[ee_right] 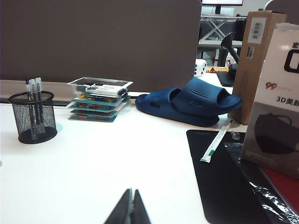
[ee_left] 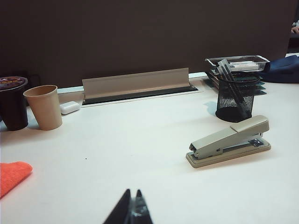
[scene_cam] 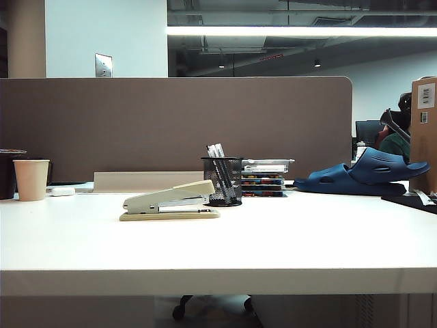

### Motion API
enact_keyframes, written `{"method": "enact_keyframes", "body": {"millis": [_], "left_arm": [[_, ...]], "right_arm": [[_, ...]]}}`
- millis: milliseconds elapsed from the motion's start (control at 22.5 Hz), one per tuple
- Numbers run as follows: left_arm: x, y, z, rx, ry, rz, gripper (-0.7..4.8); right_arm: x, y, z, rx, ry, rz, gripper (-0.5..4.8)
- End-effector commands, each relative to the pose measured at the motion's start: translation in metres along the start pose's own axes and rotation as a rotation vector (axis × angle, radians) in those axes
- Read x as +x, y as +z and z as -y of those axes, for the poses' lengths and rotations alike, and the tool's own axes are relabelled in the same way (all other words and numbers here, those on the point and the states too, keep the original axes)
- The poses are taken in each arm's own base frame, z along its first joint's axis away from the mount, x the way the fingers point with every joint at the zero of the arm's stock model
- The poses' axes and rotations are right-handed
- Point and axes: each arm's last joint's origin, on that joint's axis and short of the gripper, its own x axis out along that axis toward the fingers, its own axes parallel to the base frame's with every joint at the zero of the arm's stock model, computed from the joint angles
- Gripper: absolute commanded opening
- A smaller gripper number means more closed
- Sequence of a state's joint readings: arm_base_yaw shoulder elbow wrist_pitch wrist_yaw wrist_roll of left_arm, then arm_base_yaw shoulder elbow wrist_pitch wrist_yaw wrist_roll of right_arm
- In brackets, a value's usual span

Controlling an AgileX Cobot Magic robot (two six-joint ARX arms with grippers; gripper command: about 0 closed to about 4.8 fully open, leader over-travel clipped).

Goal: Press the stapler down.

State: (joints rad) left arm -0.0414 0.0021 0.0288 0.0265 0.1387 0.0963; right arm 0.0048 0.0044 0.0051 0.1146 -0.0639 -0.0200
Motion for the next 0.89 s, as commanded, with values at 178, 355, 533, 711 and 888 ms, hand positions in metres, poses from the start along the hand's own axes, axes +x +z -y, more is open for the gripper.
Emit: {"method": "enact_keyframes", "body": {"millis": [178,355,533,711,888], "left_arm": [[-0.0003,0.0028,0.0000,0.000,-0.003,0.017,-0.05],[-0.0003,0.0028,-0.0001,0.000,-0.003,0.017,-0.05],[-0.0003,0.0028,-0.0001,0.000,-0.003,0.017,-0.05],[-0.0003,0.0027,-0.0001,0.000,-0.003,0.017,-0.05],[-0.0003,0.0028,-0.0001,0.000,-0.003,0.017,-0.05]], "right_arm": [[-0.0002,-0.0012,0.0000,-0.006,-0.004,0.002,-0.09],[-0.0003,-0.0053,-0.0001,-0.004,-0.003,-0.040,-0.09],[-0.0003,-0.0056,-0.0001,-0.004,-0.003,-0.043,-0.09],[-0.0003,-0.0056,-0.0001,-0.004,-0.003,-0.043,-0.09],[-0.0003,-0.0056,-0.0001,-0.004,-0.003,-0.043,-0.09]]}}
